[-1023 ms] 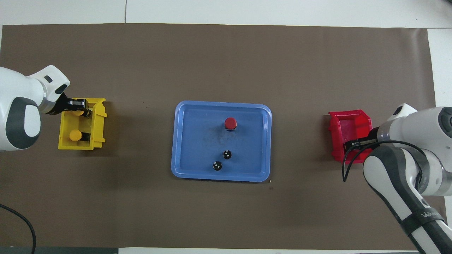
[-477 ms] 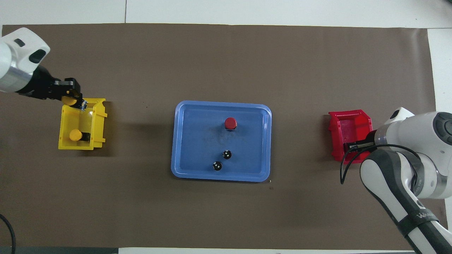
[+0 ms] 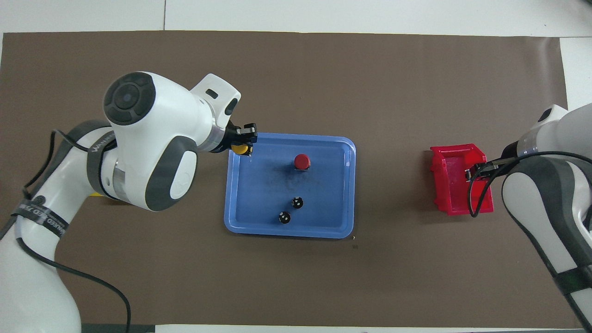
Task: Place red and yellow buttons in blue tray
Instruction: 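Place the yellow button in the tray while the right gripper carries the red button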
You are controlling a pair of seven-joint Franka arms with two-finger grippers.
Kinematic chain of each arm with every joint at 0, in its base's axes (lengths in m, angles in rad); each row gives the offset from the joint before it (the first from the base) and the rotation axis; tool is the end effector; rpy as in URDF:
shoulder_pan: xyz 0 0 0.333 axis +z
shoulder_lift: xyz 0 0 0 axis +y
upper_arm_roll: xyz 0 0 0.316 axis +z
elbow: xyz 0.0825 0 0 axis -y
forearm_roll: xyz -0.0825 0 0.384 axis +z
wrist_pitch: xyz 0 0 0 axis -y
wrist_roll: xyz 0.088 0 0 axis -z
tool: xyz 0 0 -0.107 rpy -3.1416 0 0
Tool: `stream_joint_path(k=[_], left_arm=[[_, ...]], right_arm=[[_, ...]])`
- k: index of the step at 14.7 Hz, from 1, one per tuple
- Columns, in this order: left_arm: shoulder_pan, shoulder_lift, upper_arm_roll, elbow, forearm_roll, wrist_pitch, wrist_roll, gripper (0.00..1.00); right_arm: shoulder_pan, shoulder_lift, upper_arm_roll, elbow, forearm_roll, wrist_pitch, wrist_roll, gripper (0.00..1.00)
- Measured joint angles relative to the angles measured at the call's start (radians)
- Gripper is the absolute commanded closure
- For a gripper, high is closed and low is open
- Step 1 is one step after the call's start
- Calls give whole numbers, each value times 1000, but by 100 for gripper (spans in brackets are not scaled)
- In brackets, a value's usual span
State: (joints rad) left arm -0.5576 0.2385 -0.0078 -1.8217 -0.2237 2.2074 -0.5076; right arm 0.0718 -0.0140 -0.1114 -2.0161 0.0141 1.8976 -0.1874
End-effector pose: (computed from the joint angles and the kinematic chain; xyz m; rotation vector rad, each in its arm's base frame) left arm 0.5329 -0.3466 0.4207 2.9008 0.0909 0.0411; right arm 0.5374 -0.0204 0.4489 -3.1032 -0.2217 0.1592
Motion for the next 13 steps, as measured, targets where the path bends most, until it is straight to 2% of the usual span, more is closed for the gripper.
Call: stream_joint_path(k=[2,5,8,9,10,11,12,13], left_arm=[[-36,62,0,-3,-1,66,-22,99],[-53,144,1,-1,-5,147,-26,99],[-53,143,3,1,-6,147,-26,99],[-53,143,3,1,-6,147,-26,95],[-53,144,3,1,-6,147,-26,72],[-53,143,3,1,-6,147,-26,44],[-53,143,3,1,-6,147,-26,26],[-53,144,3,1,-6,147,-26,21]], right_arm=[[23,33,14,66,16,-13,18,75],[100,72,20,105,48,-5,136,75],[140,82,23,108,50,7,198,75],[144,82,23,109,51,8,207,75],[146,82,23,110,54,8,217,75],[147,82,23,110,64,8,230,74],[150,82,23,111,87,12,247,74],[156,82,23,113,104,22,259,74]])
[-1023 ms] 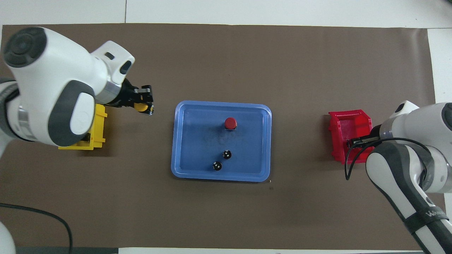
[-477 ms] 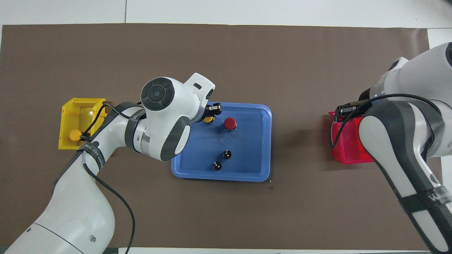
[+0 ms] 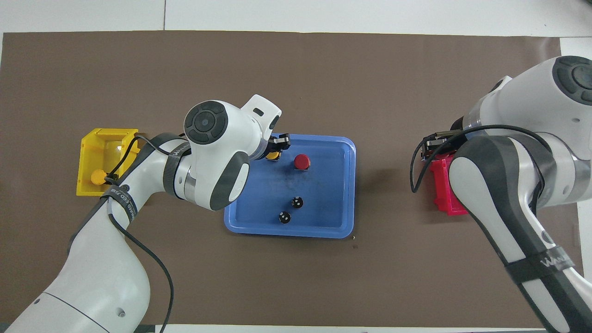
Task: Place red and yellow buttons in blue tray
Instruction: 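Place the yellow button in the tray while the right gripper carries the red button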
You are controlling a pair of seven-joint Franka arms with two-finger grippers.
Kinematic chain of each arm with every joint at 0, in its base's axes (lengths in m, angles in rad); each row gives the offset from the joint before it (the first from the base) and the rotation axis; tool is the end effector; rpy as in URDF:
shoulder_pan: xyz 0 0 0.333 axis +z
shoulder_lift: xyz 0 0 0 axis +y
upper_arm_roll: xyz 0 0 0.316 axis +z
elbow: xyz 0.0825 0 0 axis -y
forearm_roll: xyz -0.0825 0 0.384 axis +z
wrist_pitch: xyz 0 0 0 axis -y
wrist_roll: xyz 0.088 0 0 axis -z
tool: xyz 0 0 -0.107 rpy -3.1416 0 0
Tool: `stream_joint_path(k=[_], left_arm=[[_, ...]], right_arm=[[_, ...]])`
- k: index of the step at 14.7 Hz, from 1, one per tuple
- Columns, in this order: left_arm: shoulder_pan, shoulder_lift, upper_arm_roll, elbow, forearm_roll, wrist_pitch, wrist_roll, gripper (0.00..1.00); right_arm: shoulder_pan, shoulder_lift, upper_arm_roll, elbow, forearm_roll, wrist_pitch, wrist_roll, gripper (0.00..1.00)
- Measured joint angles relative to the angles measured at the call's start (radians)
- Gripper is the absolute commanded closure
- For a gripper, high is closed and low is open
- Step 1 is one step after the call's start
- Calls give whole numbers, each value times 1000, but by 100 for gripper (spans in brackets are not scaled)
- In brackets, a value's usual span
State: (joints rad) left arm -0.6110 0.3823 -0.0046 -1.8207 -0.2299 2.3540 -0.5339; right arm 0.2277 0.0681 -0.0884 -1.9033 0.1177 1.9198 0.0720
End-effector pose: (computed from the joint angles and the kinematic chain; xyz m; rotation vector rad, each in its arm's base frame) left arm 0.5341 -0.3813 0.3428 2.9099 0.1005 0.0440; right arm 0.5653 0.0885 0.4580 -3.0424 -0.0369 0.0941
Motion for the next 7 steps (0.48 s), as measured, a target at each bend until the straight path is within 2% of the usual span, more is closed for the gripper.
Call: stream_joint_path(k=[4,7], left_arm=[[1,1,6,-2,0,-8,0,17],[11,-32,22,36,0,-101,0,10]], right_arm=[[71,7,1,2,18,70,92,74],[131,15,1,3,18,123,181,74]])
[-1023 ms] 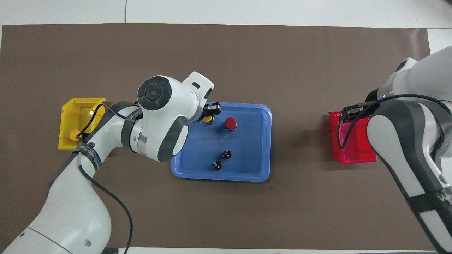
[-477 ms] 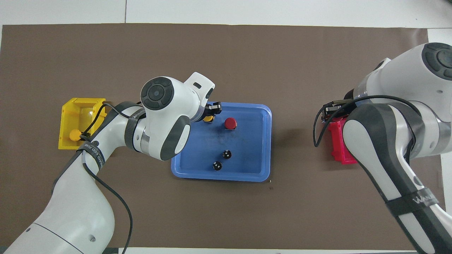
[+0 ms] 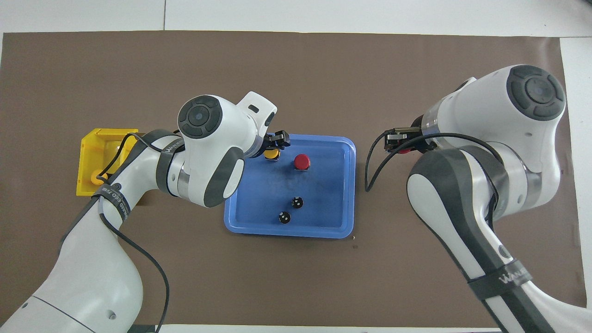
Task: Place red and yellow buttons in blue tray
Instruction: 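Place the yellow button in the tray while the right gripper carries the red button, then lower the red button into the tray while the left gripper reaches the yellow bin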
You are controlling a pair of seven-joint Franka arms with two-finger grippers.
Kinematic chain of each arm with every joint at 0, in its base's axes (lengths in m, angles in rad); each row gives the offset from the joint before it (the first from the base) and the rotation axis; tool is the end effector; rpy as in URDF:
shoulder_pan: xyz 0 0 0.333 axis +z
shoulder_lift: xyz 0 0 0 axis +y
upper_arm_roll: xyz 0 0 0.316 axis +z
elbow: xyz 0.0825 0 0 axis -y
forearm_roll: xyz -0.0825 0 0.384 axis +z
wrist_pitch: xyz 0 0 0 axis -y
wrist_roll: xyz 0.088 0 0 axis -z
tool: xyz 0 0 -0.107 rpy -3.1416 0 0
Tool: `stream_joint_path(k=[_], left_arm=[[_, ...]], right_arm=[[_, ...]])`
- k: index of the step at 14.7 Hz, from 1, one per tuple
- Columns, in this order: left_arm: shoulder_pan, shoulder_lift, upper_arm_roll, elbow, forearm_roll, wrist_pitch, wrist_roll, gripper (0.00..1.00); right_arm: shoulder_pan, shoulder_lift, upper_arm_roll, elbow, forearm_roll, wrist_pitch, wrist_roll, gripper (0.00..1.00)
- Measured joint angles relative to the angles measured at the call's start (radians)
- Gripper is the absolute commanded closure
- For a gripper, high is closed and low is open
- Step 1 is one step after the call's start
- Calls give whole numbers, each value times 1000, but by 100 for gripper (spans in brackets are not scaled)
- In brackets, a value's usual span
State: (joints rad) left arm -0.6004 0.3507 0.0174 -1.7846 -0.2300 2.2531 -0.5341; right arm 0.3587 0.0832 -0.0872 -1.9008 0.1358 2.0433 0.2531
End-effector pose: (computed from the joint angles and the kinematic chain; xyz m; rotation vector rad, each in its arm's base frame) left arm 0.5428 -0.3666 0.3704 2.9233 0.1237 0.0057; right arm 0.5638 0.1659 0.4614 -3.0137 0.0593 -0.0418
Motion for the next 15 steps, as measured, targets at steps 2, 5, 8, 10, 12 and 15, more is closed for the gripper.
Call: stream_joint_path(k=[2,5,8,10,12,15], left_arm=[[39,-49,6,43,0,-124,0,0],[128,-128,12,75,22,-285,27,0],[205,-161,18,76,165,-363,102,0],[268,-160,21,76,215,-397,224,0],[362,-166,25,78,219,-419,388,0],[486,-227,27,84,219,-484,557,0]], right_arm=[[34,6,0,0,0,34,51,74],[87,32,0,-4,0,99,124,74],[120,83,3,-6,0,155,168,74],[120,122,22,-7,12,160,169,74],[120,155,40,-7,28,160,170,74],[121,164,47,-7,96,146,170,74]])
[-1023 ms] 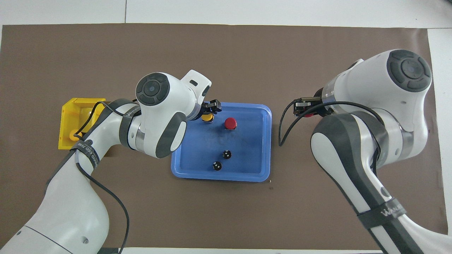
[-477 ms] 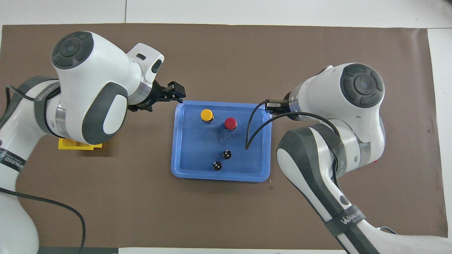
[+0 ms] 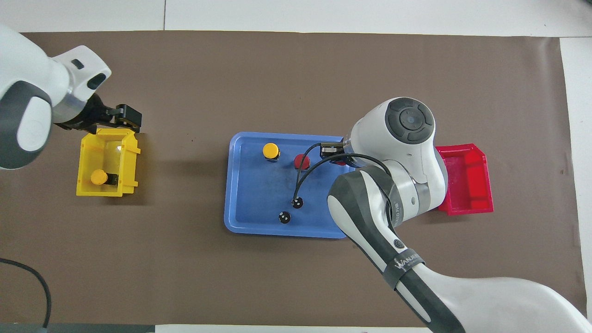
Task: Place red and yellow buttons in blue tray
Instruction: 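Lower the red button into the tray while the left gripper reaches the yellow bin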
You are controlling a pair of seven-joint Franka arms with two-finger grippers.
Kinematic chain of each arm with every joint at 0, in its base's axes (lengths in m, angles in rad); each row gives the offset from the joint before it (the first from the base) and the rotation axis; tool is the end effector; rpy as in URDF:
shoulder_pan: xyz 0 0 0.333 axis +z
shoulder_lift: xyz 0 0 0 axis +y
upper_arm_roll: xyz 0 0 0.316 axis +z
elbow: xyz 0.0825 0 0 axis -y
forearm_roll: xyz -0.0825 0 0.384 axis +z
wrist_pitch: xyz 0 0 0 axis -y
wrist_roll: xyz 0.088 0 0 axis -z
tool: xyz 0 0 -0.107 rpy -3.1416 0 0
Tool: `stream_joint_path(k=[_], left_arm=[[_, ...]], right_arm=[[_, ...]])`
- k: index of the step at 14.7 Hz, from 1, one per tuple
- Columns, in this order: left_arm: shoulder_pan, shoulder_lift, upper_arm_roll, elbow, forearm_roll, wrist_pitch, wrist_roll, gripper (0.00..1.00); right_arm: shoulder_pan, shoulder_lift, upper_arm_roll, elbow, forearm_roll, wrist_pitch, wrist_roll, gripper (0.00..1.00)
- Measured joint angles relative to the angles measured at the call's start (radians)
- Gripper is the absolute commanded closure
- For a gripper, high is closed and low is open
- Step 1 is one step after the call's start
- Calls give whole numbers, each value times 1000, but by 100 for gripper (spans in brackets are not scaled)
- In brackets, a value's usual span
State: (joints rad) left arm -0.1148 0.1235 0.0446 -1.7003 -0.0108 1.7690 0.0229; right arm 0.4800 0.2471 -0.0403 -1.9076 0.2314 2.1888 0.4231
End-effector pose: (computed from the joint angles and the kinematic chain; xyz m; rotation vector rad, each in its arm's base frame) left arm 0.5936 -0.0439 0.5086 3.1334 -0.1425 -0.0859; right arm 0.5527 0.2705 0.3733 -2.9573 0.1675 0.0656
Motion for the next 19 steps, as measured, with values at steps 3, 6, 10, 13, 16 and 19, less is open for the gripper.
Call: stream_joint_path(k=[3,6,10,13,16,19], left_arm=[[43,-84,0,-1,0,-58,84,0],[59,-99,0,-42,0,5,93,0],[72,-58,-1,-159,0,218,90,8],[73,-25,-1,-220,0,296,55,24],[73,-37,-1,-282,0,304,50,25],[73,-75,-2,-386,0,358,51,25]], right_arm=[[1,-2,2,-2,16,-11,0,74],[1,0,3,-12,17,-8,0,74],[2,19,3,-22,17,34,0,69],[16,37,3,-24,17,58,0,50],[29,46,3,-28,17,70,0,0],[27,45,-2,-23,-24,70,0,0]])
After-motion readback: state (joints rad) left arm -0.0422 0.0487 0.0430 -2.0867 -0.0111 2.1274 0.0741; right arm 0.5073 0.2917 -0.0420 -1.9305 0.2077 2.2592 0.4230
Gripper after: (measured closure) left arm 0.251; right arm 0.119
